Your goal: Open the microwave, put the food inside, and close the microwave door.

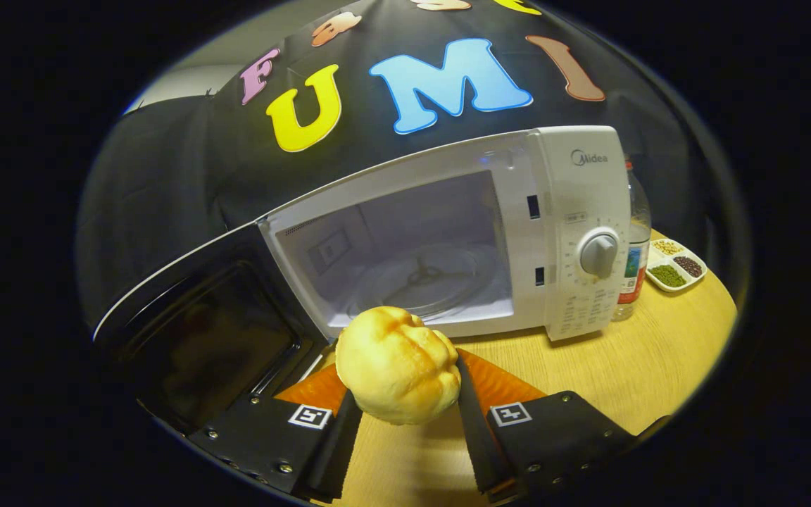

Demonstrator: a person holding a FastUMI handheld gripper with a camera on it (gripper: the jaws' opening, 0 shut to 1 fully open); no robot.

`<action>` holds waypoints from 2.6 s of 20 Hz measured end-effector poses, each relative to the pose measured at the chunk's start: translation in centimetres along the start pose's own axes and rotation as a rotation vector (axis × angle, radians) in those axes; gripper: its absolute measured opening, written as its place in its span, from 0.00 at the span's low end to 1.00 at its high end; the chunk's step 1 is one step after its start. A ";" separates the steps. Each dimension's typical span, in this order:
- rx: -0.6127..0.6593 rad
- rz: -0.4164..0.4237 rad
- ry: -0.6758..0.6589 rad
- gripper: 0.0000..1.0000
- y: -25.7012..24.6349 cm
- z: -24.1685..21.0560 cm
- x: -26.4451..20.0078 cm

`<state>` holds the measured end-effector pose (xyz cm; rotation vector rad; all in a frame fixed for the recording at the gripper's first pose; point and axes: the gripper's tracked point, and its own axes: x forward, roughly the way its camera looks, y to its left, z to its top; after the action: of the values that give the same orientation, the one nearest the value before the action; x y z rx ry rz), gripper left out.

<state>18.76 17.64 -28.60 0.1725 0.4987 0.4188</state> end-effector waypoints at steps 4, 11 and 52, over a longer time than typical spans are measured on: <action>0.002 0.008 -0.043 0.67 0.4 1.4 3.5; 0.015 -0.015 -0.138 0.67 -0.1 3.7 9.8; -0.159 0.141 -0.298 0.99 23.5 7.5 -12.1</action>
<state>4.76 33.21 -10.80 0.1139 0.1593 0.5581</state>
